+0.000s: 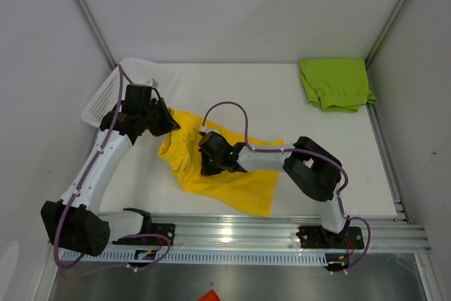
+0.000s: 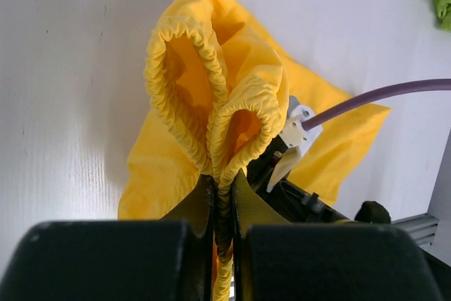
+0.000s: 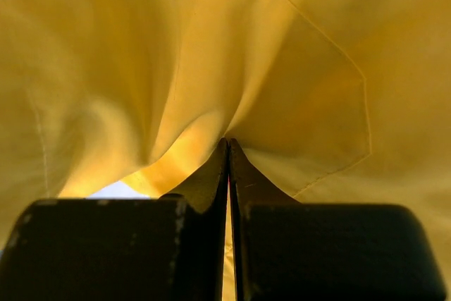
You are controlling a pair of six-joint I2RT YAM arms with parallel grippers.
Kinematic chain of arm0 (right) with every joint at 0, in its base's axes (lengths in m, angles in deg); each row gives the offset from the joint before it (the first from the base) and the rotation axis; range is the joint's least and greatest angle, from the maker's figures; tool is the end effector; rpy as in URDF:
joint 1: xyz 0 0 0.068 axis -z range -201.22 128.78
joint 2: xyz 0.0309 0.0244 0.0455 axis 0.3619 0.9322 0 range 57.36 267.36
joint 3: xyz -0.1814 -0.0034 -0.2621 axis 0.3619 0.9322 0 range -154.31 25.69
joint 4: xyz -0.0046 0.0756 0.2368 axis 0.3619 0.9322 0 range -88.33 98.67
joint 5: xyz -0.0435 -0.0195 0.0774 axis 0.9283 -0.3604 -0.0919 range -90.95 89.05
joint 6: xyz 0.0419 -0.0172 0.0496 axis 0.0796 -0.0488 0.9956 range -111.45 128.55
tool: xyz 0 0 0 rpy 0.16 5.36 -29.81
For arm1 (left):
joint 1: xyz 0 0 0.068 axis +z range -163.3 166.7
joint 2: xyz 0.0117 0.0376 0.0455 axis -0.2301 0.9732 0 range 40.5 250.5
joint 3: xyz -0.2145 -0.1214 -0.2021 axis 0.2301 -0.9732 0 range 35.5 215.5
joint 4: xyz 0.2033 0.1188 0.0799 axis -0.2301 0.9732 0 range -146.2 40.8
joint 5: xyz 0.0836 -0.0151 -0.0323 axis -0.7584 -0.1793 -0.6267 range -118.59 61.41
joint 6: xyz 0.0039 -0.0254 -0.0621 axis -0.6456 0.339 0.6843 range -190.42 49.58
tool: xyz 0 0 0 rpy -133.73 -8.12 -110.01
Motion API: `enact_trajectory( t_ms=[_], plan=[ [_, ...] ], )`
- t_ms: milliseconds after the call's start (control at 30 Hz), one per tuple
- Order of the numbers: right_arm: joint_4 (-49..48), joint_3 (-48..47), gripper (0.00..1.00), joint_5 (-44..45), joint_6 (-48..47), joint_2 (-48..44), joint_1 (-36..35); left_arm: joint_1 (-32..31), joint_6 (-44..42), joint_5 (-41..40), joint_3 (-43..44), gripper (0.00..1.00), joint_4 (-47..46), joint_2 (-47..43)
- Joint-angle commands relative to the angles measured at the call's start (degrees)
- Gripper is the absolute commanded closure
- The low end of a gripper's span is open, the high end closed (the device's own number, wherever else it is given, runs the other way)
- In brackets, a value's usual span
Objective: Fold and stack the shorts
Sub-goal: Fold the shorts
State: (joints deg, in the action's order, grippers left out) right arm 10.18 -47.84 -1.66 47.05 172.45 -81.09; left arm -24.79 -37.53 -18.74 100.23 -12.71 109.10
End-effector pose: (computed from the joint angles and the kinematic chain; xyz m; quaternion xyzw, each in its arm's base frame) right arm 0.2236 0.3867 0.1891 -0.1764 0.9232 0.2622 0.2188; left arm 0.2208 -0.0542 0.3542 -0.1417 0.9178 -0.2108 0.3053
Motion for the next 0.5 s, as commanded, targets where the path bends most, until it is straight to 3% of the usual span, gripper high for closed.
enact_trajectory(
  t_ms=[0, 167, 467],
  plan=[
    [-1.65, 2.25, 1.0, 0.71, 1.05, -1.26, 0.02, -0.99, 0.34, 1.94, 5.31, 1.0, 1.6, 0.13],
    [-0.96, 4.37, 1.0, 2.64, 0.61, -9.33, 1.08, -1.35, -0.72, -3.68, 4.44, 1.0, 1.52, -1.97],
    [7.3, 9.02, 1.0, 4.93, 0.43, -23.5, 2.39, -1.43, -2.65, -6.5, 5.67, 1.0, 2.66, -2.94]
  ],
)
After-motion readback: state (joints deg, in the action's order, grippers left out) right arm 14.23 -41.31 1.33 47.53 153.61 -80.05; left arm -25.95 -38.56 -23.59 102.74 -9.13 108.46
